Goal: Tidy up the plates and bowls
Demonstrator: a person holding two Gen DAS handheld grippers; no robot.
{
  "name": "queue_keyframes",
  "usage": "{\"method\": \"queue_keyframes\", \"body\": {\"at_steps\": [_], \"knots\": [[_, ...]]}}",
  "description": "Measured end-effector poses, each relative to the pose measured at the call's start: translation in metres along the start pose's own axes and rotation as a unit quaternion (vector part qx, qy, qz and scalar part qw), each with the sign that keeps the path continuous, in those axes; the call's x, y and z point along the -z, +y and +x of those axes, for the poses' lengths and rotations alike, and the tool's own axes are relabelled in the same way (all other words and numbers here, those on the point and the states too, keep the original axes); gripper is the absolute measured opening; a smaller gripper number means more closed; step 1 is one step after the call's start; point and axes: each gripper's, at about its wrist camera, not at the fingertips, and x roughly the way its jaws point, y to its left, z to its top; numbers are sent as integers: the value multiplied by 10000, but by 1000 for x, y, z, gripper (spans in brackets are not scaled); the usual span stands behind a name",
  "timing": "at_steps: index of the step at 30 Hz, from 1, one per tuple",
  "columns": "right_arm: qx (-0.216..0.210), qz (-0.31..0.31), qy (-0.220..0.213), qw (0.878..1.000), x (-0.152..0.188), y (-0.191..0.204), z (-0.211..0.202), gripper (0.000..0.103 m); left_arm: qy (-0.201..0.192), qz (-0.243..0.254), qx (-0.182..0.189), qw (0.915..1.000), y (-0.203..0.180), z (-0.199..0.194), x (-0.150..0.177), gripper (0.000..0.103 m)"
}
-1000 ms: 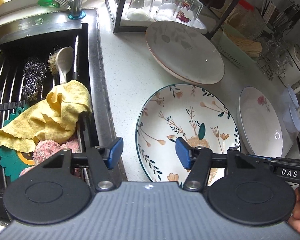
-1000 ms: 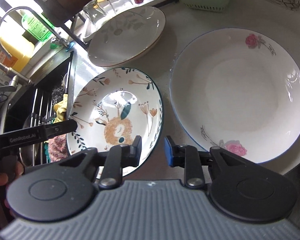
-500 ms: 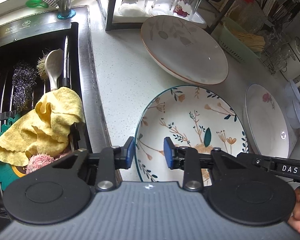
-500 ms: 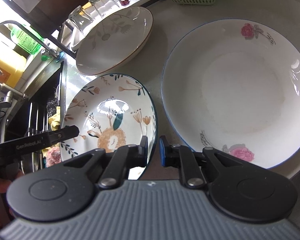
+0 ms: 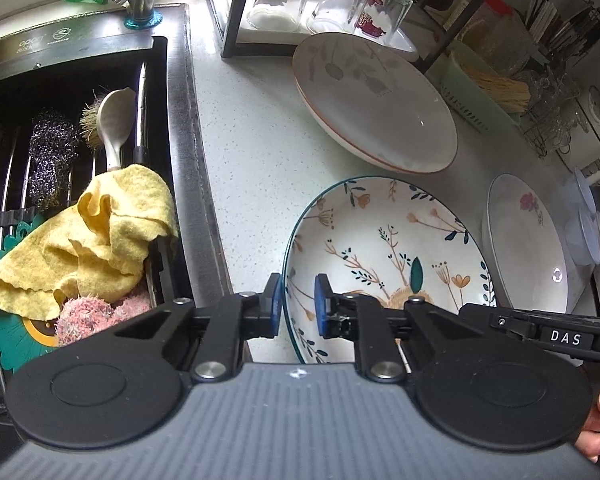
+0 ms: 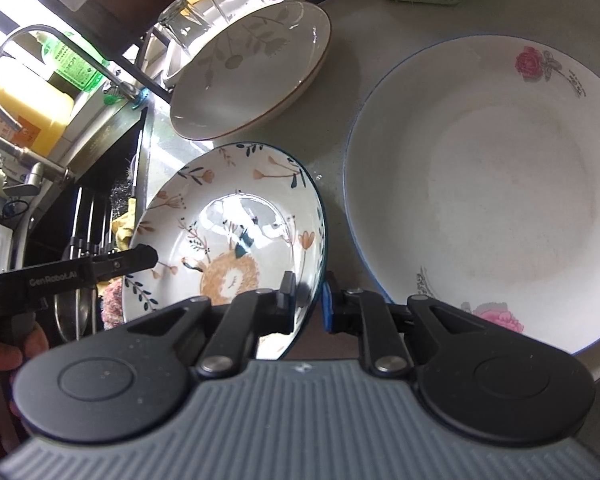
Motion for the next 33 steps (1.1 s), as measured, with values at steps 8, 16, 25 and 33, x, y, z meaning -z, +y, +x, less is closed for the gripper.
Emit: {"method": "queue_keyframes", "body": {"at_steps": [8,16,25,33], "knots": [[-322,-65,-177,9993,-10,3,-19,17,-162,-358,299,9988,7,-26,-9,19],[-483,-35,-398,9980,-12,6,-38,17,-306,-265,440,9982,-1,-49,-22,19],[-556,75,-641,9964,-17,-7,-67,17,-410,-79,611,9973,-29,-62,-37,19],[-763,109,-807,9938,-28,-42,-89,17,-468,-359,688,9959,-63,-54,-30,19]]}}
